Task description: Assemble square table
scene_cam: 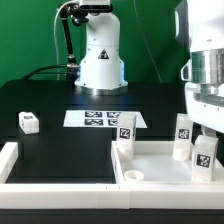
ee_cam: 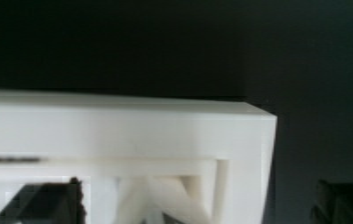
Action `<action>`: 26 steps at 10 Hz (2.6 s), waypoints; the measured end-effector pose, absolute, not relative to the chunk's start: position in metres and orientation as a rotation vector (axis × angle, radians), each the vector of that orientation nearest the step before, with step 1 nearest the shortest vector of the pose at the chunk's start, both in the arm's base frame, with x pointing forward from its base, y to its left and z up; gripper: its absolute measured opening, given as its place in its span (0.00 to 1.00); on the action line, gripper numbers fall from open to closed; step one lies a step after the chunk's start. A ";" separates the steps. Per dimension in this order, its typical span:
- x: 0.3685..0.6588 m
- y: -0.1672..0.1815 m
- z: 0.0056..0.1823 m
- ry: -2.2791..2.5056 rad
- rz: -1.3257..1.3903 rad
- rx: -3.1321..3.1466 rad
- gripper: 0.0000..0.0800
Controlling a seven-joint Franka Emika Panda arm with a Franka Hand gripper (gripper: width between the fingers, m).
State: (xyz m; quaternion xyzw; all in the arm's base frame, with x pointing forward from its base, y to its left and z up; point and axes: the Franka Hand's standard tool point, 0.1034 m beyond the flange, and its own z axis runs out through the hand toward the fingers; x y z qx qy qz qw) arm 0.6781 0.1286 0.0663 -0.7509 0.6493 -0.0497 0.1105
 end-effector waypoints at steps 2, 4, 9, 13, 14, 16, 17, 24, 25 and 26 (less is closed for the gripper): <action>0.679 0.126 0.067 1.781 -0.170 -2.322 0.81; 0.679 0.111 0.078 1.370 -0.200 -2.622 0.81; 0.685 0.092 0.071 0.924 -0.165 -2.875 0.81; 0.684 0.096 0.075 0.609 -0.186 -2.974 0.81; 0.678 0.102 0.077 0.420 -0.187 -3.006 0.81; 0.673 0.112 0.081 0.010 -0.194 -3.077 0.81; 0.673 0.109 0.080 0.052 -0.191 -3.077 0.81; 0.674 0.105 0.079 0.705 -0.169 -2.974 0.37; 0.676 0.104 0.079 0.928 -0.162 -2.907 0.37; 0.678 0.104 0.079 1.148 -0.128 -2.827 0.37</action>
Offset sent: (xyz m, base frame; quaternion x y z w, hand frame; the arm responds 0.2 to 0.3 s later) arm -0.0175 -0.0173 0.0207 -0.0477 -0.0381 -0.2962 0.9532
